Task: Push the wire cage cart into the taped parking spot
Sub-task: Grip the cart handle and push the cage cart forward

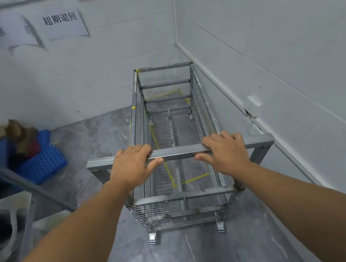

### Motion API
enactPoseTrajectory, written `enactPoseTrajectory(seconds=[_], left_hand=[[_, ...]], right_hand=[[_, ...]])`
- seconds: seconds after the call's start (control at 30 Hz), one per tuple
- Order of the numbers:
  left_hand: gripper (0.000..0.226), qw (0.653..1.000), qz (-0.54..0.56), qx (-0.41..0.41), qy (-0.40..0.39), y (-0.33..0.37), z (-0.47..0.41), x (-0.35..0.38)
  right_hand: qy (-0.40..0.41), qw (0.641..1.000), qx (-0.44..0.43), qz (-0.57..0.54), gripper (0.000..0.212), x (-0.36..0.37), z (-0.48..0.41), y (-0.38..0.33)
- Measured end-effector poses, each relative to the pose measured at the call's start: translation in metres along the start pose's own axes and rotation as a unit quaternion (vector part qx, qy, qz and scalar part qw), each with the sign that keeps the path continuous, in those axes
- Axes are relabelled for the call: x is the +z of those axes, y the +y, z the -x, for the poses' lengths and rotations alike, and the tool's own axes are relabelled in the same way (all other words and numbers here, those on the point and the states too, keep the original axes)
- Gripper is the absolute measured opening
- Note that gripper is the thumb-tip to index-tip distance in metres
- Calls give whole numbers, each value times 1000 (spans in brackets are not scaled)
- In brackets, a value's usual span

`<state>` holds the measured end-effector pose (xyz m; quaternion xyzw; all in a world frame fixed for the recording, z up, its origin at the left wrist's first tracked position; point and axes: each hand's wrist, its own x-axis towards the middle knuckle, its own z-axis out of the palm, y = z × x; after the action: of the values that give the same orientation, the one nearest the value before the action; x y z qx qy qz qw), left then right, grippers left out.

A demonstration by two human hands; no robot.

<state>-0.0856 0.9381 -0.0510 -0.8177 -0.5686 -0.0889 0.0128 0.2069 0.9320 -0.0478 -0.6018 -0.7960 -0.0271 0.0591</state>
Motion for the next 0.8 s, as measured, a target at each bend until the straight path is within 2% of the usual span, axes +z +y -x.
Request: enactPoseTrajectory(seconds=[0.17, 0.37, 0.53, 0.7, 0.8], left_hand=[[52, 1000, 10, 9, -12, -20, -69, 7], [54, 1000, 3, 16, -14, -54, -144, 17], [60, 1000, -11, 15, -19, -84, -189, 25], [60, 999, -11, 6, -35, -108, -228, 27], [52, 999, -10, 1, -31, -118, -247, 28]], right_hand=[[4, 1000, 4, -1, 52, 9, -66, 25], [11, 1000, 13, -14, 48, 19, -146, 41], [24, 1000, 11, -7, 53, 29, -200, 47], [17, 1000, 9, -15, 56, 33, -245, 49], [16, 1000, 6, -17, 50, 37, -269, 52]])
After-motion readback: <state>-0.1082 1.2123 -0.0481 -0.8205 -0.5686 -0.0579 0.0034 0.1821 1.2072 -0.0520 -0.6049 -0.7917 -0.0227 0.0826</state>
